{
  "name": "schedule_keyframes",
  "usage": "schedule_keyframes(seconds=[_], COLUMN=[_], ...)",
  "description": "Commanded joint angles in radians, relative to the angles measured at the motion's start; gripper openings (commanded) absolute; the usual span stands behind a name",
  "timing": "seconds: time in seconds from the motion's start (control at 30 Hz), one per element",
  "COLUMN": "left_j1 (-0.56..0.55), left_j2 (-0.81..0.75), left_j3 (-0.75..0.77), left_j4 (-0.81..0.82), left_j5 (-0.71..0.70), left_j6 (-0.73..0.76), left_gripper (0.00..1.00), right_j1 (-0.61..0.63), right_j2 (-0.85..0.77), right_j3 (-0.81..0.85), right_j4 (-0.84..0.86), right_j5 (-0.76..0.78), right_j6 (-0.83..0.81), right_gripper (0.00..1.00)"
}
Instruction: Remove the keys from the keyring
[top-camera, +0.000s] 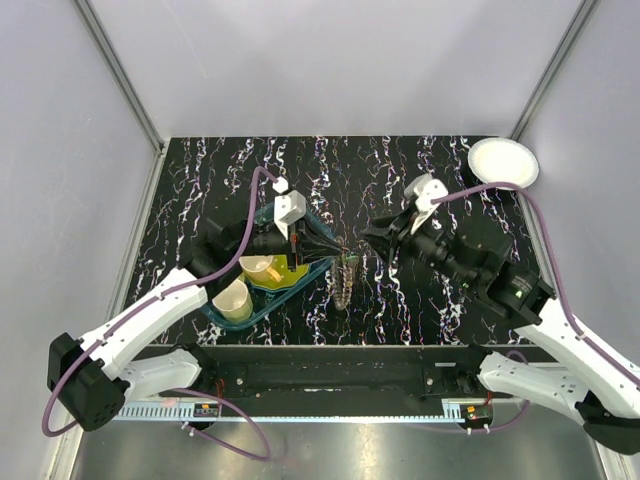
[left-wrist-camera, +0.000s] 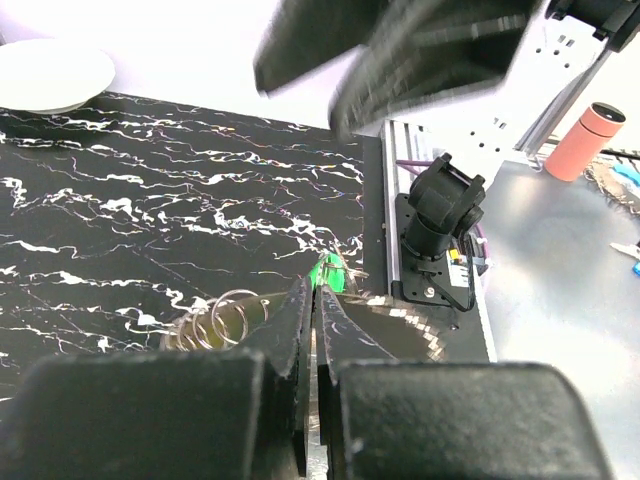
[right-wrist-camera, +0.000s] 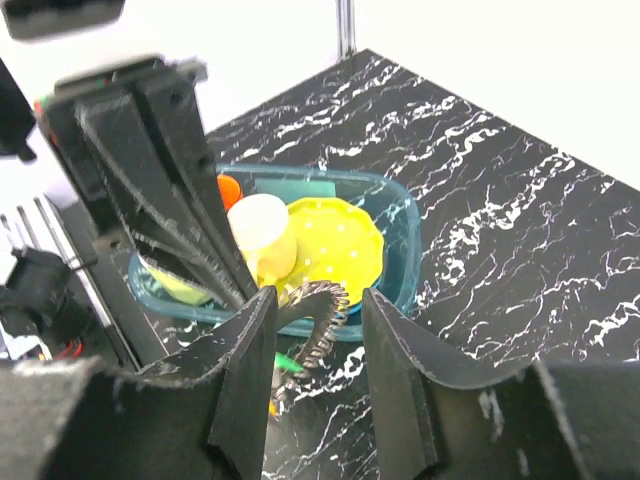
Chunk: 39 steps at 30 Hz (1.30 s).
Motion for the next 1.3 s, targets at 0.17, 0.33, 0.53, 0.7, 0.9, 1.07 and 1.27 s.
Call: schedule_keyframes(seconds=[0.17, 0.33, 0.53, 0.7, 0.9, 1.07, 1.27], left_j1=[-0.007, -0.007, -0.007, -0.007, -0.008, -0.008, -0.010], left_j2=[-0.057, -0.073, -0.080, -0.084, -0.081, -0.081, -0.080], left_j3=[-0.030, -0.042, -0.042, -0.044, -0.053, -0.053, -0.056], left_j4=[0.165, 0.202, 0.230, 0.246, 0.263, 0.272, 0.274], left_j5=[0.023, 0.020, 0.026, 0.027, 0.026, 0.026, 0.029], left_j6=[0.050, 0.045, 0.025, 0.009, -0.002, -0.005, -0.007], left_gripper=[0.00, 0.00, 0.00, 0.00, 0.00, 0.00, 0.00], right_j1=[-0.179, -0.179, -0.179, -0.179, -0.178, -0.179, -0.179], right_j2=[0.049, 0.034, 0.038, 0.034, 0.031, 0.038, 0.057], right_j3=[0.068, 0.015, -0.017, -0.050, -0.066, -0.070, -0.080], right_j4=[-0.032, 0.011, 0.017, 0.062, 0.114, 0.146, 0.189], right_j5=[-0.507, -0.524, -0.504, -0.506, -0.513, -0.536, -0.546], right_j6=[0.131, 0.122, 0.090, 0.086, 0.085, 0.088, 0.083], right_gripper=[0.38, 0.36, 0.33, 0.30, 0.29, 0.29, 0.27])
